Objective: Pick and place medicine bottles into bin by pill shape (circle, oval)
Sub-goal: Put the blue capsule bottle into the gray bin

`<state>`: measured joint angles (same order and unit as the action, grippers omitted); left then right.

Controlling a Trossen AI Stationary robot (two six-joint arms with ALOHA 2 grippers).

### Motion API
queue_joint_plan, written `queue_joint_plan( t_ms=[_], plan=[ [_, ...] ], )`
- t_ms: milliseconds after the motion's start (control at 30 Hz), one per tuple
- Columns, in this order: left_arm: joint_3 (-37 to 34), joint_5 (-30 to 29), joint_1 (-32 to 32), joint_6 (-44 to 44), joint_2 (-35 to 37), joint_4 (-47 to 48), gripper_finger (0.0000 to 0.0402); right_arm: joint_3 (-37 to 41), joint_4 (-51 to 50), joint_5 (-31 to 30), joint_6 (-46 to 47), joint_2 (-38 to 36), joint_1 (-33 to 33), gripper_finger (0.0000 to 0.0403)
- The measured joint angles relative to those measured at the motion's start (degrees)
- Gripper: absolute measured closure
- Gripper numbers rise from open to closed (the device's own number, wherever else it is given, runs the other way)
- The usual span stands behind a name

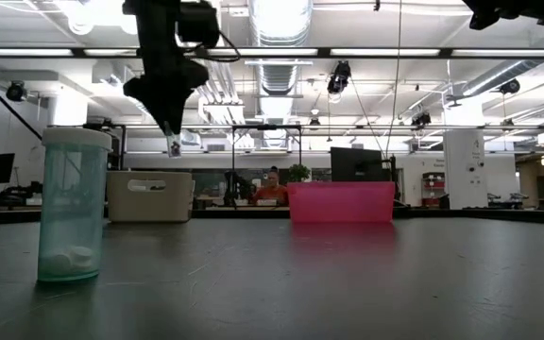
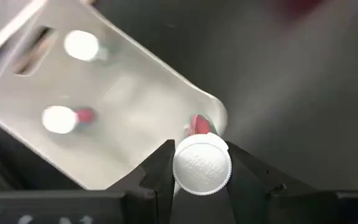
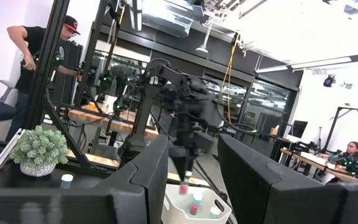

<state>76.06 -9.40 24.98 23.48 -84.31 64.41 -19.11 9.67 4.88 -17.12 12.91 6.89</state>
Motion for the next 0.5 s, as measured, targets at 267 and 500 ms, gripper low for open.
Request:
queue_joint_plan(
  t_ms=[267,500],
  plan=[
    [-2.2,-0.1,8.2,-6.5,0.0,-4.8,0.0304,0.0,0.0,0.0,0.0,0.0,0.0,0.0271],
    [-7.7,0.1,10.4,-7.6,0.0,-10.3,0.0305,0.0,0.0,-0.1,0.0,0.0,0.0,0.0271]
  ],
)
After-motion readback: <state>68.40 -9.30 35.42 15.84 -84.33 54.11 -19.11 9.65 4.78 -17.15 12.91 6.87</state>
